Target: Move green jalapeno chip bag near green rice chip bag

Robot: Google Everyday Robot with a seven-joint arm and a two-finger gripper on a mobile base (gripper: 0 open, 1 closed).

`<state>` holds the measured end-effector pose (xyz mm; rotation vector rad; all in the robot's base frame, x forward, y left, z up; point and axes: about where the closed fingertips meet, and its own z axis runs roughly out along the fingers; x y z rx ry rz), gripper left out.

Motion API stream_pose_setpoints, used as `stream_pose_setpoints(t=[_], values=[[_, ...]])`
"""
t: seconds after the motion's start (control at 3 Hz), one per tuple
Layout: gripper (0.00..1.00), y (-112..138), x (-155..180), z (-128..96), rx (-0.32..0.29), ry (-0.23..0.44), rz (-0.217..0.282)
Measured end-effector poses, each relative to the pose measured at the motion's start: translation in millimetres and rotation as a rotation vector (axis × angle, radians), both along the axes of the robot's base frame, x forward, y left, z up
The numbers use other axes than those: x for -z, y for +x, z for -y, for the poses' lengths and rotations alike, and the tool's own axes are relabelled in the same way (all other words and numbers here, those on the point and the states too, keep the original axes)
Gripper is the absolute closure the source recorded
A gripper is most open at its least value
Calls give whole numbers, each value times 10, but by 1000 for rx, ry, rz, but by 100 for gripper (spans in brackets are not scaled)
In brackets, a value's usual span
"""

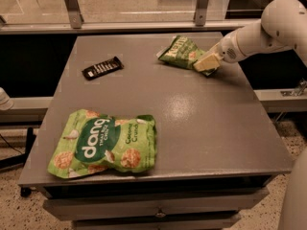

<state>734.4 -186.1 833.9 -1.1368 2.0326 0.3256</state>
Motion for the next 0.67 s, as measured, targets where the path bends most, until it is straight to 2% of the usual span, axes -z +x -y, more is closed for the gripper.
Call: stream_pose_setpoints(t=[0.67], values=[[100, -1, -1, 0, 0, 0, 0]])
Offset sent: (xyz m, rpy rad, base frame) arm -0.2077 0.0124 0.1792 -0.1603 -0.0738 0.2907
